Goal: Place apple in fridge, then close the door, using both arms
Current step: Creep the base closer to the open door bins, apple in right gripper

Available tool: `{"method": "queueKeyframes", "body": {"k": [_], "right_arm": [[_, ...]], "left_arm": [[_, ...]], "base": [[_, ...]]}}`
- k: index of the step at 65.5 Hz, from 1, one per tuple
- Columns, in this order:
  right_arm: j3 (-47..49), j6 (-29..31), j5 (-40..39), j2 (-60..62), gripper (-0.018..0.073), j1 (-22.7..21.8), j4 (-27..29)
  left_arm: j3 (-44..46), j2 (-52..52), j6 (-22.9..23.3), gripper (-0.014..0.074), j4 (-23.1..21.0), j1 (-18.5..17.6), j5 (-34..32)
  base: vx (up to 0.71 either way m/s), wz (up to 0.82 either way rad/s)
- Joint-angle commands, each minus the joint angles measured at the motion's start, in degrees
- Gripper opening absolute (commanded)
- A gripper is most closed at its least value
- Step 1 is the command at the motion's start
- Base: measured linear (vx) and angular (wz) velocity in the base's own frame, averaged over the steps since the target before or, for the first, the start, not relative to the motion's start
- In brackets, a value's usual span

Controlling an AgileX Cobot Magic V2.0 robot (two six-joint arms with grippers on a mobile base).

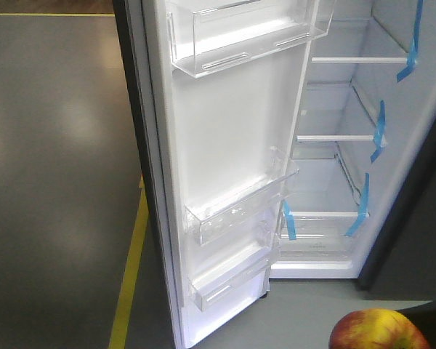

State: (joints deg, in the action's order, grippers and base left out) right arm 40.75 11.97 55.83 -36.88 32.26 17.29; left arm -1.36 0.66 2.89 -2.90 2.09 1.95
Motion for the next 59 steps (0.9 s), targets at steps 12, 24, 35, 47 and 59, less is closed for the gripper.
{"method": "queueKeyframes", "body": {"k": [12,24,35,47,59], "right_arm": [[1.52,0.44,-3.3,0.03,0.0067,-0.13,1.04],[1.52,0.44,-3.3,0.03,0.0067,-0.13,1.04],[1.52,0.44,-3.3,0.03,0.0067,-0.13,1.04],[1.52,0.44,-3.3,0.03,0.0067,-0.13,1.04],[1.52,0.44,-3.3,0.03,0.0067,-0.13,1.04]], "left_arm": [[-1.71,0.89,0.42,-0.0006,-0.08,0.15,-4.26],[-1.71,0.89,0.42,-0.0006,-0.08,0.15,-4.26],[-1.71,0.89,0.42,-0.0006,-0.08,0.15,-4.26],[-1.71,0.89,0.42,-0.0006,-0.08,0.15,-4.26],[-1.71,0.89,0.42,-0.0006,-0.08,0.15,-4.26]], "base": [[0.07,0.0],[0.07,0.0],[0.06,0.0],[0.05,0.0],[0.05,-0.01]]}}
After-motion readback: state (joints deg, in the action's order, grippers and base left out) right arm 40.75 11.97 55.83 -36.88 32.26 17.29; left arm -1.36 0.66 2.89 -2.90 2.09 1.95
